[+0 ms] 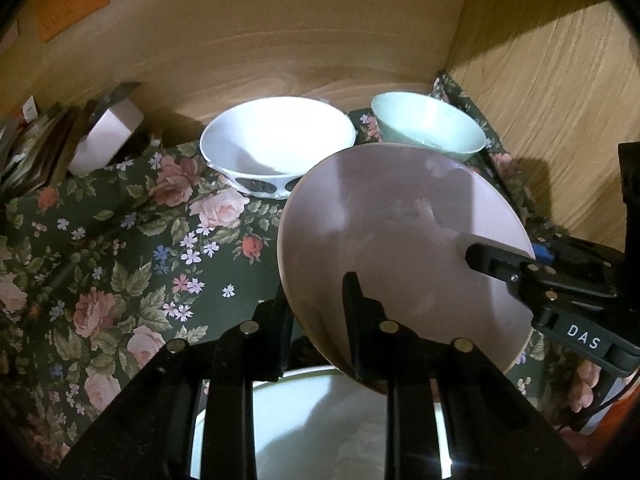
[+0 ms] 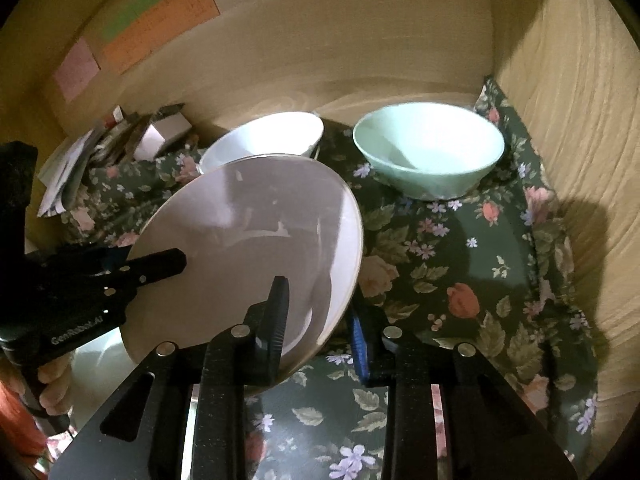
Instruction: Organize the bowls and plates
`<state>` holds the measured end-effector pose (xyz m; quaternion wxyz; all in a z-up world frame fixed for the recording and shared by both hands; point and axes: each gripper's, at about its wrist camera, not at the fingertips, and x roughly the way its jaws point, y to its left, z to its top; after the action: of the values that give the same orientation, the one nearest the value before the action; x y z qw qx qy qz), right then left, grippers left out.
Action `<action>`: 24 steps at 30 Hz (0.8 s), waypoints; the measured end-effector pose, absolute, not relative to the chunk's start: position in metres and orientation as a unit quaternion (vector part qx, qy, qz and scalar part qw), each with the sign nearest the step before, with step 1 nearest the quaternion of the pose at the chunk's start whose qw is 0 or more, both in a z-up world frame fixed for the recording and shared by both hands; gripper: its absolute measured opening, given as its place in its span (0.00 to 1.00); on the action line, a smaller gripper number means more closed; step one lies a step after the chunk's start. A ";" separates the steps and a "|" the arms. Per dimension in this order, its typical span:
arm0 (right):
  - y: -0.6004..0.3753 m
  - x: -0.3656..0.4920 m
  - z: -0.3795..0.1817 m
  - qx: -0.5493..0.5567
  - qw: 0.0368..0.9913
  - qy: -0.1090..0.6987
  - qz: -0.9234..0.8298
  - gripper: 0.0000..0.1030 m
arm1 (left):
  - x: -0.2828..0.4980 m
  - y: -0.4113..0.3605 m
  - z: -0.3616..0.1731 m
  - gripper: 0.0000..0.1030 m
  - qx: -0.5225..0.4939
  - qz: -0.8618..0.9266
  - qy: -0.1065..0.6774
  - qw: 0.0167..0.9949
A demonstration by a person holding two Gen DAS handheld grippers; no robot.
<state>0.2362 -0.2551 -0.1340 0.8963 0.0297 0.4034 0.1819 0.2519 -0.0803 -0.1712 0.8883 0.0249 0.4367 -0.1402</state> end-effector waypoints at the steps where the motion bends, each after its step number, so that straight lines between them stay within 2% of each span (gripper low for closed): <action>1: -0.255 0.234 -0.131 0.029 0.898 0.400 0.182 0.25 | 0.250 -0.080 -0.169 0.23 0.024 -0.141 0.434 0.890; 24: -0.203 0.187 -0.098 0.011 0.906 0.354 0.231 0.25 | 0.178 -0.023 -0.128 0.23 -0.005 -0.109 0.380 0.918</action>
<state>0.1873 -0.2026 -0.0976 0.9062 0.0113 0.3538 0.2314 0.1778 -0.0226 -0.1284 0.9183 -0.0055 0.3804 -0.1095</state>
